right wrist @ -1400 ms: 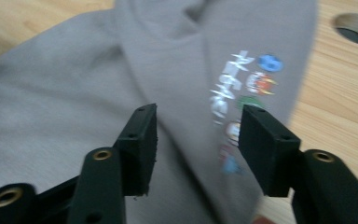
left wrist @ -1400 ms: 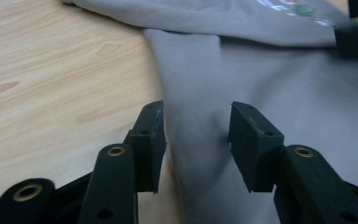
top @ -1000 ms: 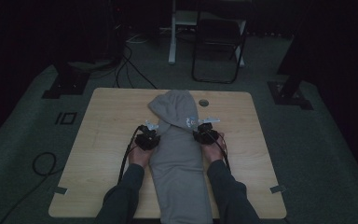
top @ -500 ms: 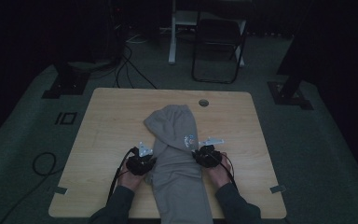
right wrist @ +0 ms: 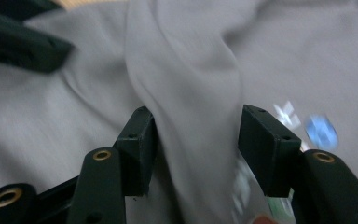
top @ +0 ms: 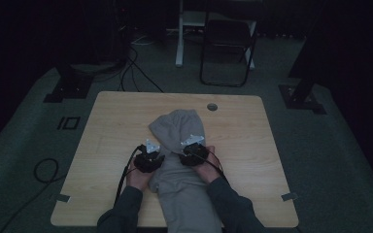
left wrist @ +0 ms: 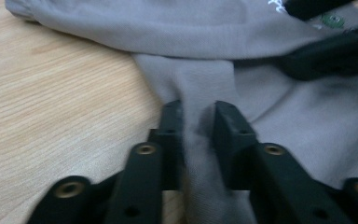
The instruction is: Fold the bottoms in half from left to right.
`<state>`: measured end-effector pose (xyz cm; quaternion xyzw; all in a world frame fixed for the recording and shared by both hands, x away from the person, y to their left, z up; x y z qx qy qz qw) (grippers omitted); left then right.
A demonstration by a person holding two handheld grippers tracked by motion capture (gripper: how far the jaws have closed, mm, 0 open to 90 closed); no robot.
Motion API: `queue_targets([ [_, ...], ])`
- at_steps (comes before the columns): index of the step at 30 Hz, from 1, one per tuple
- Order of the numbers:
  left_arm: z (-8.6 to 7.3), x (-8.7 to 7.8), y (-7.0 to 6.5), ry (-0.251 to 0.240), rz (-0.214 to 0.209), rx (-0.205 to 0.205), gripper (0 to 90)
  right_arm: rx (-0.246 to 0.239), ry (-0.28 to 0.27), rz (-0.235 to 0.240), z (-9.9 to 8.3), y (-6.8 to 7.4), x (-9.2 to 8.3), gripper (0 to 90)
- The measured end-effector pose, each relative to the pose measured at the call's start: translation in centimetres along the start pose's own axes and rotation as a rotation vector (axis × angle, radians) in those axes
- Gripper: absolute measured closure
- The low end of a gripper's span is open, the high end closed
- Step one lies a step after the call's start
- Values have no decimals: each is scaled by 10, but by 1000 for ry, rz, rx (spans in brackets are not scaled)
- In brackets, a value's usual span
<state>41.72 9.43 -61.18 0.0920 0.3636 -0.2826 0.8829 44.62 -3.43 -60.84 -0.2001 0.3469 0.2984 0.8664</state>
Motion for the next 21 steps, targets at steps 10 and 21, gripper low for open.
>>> queue_targets([
  [10, -4, -3, 2, -4, -1, -11, 838, 16, -24, -33, 28, -6, 17, 793],
  [21, -6, -5, 7, -10, -4, -33, 841, 254, -37, -95, 6, -81, -3, 889],
])
Point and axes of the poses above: each handheld gripper's, and its own axes: x roughly forward along the jaws, z roughly out of its top, y roughly to its left, the point moved 9 cm from there along x, roughly forward along the jaws, and after that the axes turned 3 degrees about -z, right-handed, at the moved point
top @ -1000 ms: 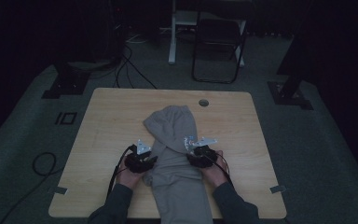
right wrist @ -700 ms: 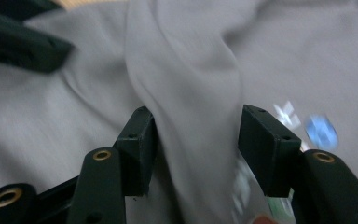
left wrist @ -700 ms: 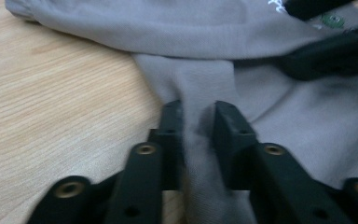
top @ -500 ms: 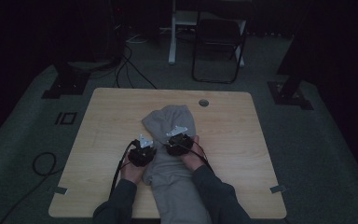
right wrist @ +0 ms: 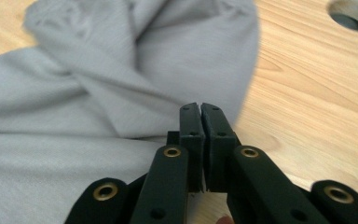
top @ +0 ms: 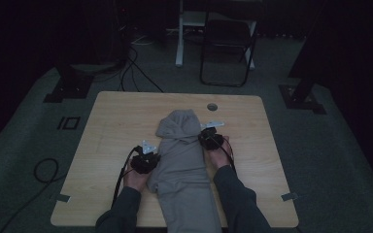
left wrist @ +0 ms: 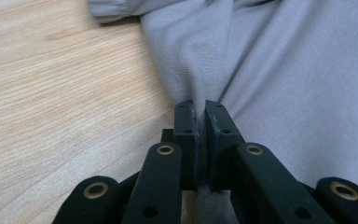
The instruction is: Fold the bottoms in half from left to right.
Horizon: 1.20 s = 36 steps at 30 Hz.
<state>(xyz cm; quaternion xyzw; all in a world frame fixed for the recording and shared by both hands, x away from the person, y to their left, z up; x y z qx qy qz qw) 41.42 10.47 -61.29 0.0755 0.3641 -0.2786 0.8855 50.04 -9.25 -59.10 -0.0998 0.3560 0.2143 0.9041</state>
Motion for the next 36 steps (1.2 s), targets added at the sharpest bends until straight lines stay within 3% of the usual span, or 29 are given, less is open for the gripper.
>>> queue_targets([
  [2, 0, 0, 0, 1, -1, -2, 841, 29, 7, -2, -3, -6, 2, 891],
  [4, -1, -1, 1, 2, 5, -2, 840, 22, 32, -28, -10, -10, 6, 900],
  [7, -3, -3, 1, 0, 1, -5, 836, 35, 41, -11, -20, -12, 9, 895],
  [9, -2, -3, 0, 1, -8, -8, 801, 49, 40, -5, -21, -13, 7, 845],
  [12, 1, -4, -1, 13, -4, 5, 670, 55, 13, -13, -16, -15, 1, 723],
  [14, 7, -5, 0, -4, -10, 2, 614, 56, -17, -5, -10, -13, -4, 663],
  [19, 25, -5, 10, -47, 8, -33, 573, 3, -81, 33, 7, 1, -14, 571],
  [21, 32, 0, 13, -41, 19, -29, 587, -25, -106, 54, 14, 11, -16, 566],
  [23, 35, 7, 14, -23, 21, -25, 659, -51, -113, 76, 20, 22, -15, 565],
  [25, 34, 16, 17, 21, 63, -12, 742, -82, -110, 99, 24, 34, -11, 563],
  [27, 30, 24, 18, 54, 71, -17, 805, -142, -103, 115, 26, 47, -4, 556],
  [29, 30, 27, 19, 49, 82, -11, 844, -182, -88, 114, 27, 55, 4, 552],
  [32, 30, 27, 18, 53, 102, 13, 866, -221, -47, 99, 24, 61, 18, 578],
  [36, 30, 27, 18, 59, 112, 32, 876, -247, -9, 46, 19, 54, 26, 848],
])
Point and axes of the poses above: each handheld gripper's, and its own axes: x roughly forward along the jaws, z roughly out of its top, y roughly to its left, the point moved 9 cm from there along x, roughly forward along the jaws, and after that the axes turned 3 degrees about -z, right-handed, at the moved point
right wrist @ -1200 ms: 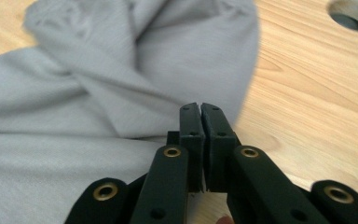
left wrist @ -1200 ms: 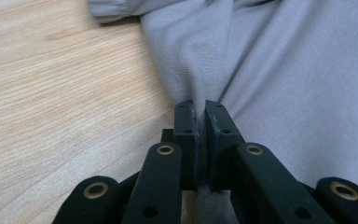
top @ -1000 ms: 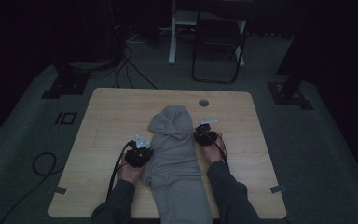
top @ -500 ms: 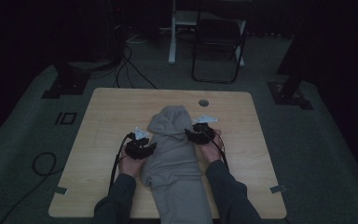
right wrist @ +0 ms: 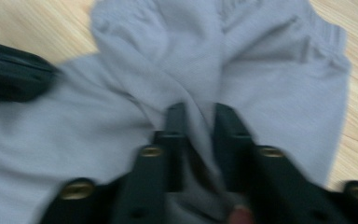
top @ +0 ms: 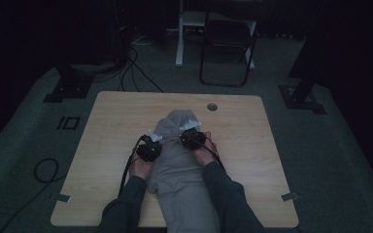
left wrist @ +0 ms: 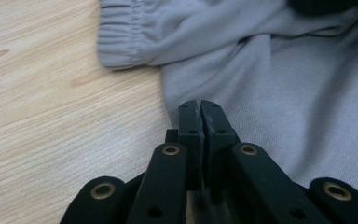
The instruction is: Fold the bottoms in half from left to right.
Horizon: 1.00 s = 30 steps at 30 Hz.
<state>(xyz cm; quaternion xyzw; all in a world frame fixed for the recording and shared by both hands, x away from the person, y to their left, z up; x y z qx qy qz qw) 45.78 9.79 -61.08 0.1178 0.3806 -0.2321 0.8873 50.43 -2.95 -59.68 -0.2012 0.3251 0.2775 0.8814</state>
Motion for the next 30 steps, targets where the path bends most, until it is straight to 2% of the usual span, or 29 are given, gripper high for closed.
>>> queue_targets([
  [2, 0, 0, 0, -10, 0, -5, 878, 58, -9, -19, 0, -10, -4, 891],
  [3, 0, 0, 0, -10, 1, -4, 879, 109, -19, -39, 0, -20, -7, 896],
  [6, -1, 0, 1, -11, 6, -5, 880, 144, -5, -143, -5, -44, -12, 898],
  [8, -1, 0, 0, -16, 7, -8, 880, 185, 7, -187, -11, -59, -15, 895],
  [9, -1, 0, 0, -17, 6, -9, 880, 209, 18, -190, -15, -63, -15, 892],
  [12, -1, 0, 0, -16, 12, -12, 879, 201, 54, -212, -24, -66, -12, 878],
  [15, -1, 0, -1, -23, 15, -17, 877, 233, 83, -222, -32, -69, -7, 863],
  [17, -2, -1, 0, -22, 10, -15, 875, 252, 92, -200, -35, -68, -5, 787],
  [20, -2, -1, -2, -26, -20, -27, 849, 272, 47, -184, -30, -68, -11, 702],
  [21, -1, -2, -2, -21, -31, -28, 808, 272, 21, -174, -26, -67, -14, 667],
  [23, 3, -1, -1, -27, -23, -14, 703, 264, -32, -145, -17, -64, -19, 615],
  [24, 6, -1, 0, -31, -23, -11, 679, 254, -47, -127, -14, -61, -20, 596],
  [25, 9, 0, 0, -38, -23, -20, 655, 240, -50, -104, -13, -58, -19, 580],
  [26, 9, 0, 0, -38, -23, -20, 634, 240, -50, -104, -13, -58, -19, 580],
  [27, 17, 4, 2, -48, -16, -23, 634, 232, -42, -80, -13, -54, -17, 576],
  [28, 19, 7, 3, -44, -15, -21, 618, 207, -13, -59, -17, -48, -10, 578],
  [30, 17, 13, 5, -13, -17, -36, 639, 198, 23, -49, -24, -45, -4, 590],
])
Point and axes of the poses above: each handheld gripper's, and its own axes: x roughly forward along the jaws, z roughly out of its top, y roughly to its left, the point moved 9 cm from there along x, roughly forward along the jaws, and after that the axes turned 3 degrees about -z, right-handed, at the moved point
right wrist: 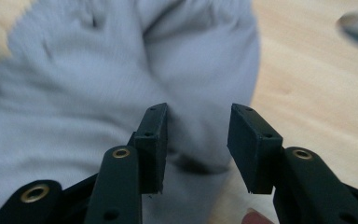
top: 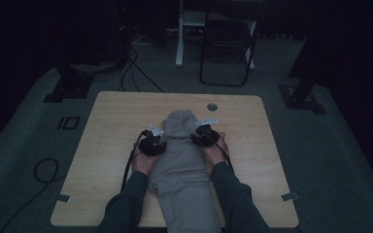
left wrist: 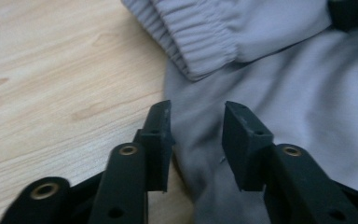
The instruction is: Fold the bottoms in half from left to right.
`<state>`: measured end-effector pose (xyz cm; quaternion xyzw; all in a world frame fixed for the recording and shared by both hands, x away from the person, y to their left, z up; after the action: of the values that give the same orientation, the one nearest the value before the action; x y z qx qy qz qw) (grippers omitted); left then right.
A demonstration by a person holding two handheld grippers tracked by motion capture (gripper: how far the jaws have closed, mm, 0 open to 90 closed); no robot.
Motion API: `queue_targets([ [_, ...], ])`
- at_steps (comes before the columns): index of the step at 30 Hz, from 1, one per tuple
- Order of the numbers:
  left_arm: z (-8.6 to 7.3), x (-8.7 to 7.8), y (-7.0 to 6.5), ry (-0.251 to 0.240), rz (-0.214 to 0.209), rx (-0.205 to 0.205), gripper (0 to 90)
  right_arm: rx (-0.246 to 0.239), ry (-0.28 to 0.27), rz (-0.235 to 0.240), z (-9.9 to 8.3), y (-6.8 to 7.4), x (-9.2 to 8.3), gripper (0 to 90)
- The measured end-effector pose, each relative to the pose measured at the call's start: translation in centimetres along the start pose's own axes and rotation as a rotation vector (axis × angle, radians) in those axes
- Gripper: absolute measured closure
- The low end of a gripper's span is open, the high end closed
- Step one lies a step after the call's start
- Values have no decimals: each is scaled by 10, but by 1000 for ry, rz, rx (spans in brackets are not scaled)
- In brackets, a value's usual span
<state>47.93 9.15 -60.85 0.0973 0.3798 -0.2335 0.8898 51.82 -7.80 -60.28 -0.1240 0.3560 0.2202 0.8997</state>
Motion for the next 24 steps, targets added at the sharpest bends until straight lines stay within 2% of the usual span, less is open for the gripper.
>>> queue_targets([
  [1, -1, 1, -1, -7, -26, -23, 705, -1, 14, 5, -4, 1, 2, 601],
  [2, -1, 1, -1, -7, -26, -23, 756, -1, 14, 5, -4, 1, 2, 601],
  [3, -4, -1, -3, -12, -38, -23, 756, 1, 19, 11, -7, 2, 3, 606],
  [4, -5, -2, -4, -11, -41, -19, 814, 43, 22, 32, -10, 3, 1, 611],
  [5, -8, -5, -6, -8, -46, -12, 824, 49, 24, 41, -12, 4, -1, 612],
  [9, -22, -18, -18, 2, -60, 34, 826, 12, 26, 65, -23, 12, -14, 618],
  [14, -42, -36, -32, -18, -85, 55, 822, -23, 19, 107, -42, 25, -33, 623],
  [17, -49, -42, -34, -34, -80, 70, 807, -42, 43, 126, -49, 31, -41, 620],
  [19, -50, -43, -33, -36, -81, 72, 798, -66, 55, 123, -48, 34, -44, 584],
  [21, -50, -43, -31, -39, -82, 65, 787, -84, 8, 129, -40, 37, -46, 547],
  [24, -50, -43, -32, -43, -78, 66, 787, -93, -53, 143, -24, 45, -52, 546],
])
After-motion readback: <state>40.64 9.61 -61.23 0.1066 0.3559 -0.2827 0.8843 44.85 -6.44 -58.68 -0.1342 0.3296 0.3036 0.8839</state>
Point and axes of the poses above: each handheld gripper's, and its own axes: x roughly forward along the jaws, z roughly out of its top, y roughly to its left, the point moved 9 cm from there along x, roughly forward along the jaws, and after that the axes turned 3 degrees about -z, right-handed, at the moved point
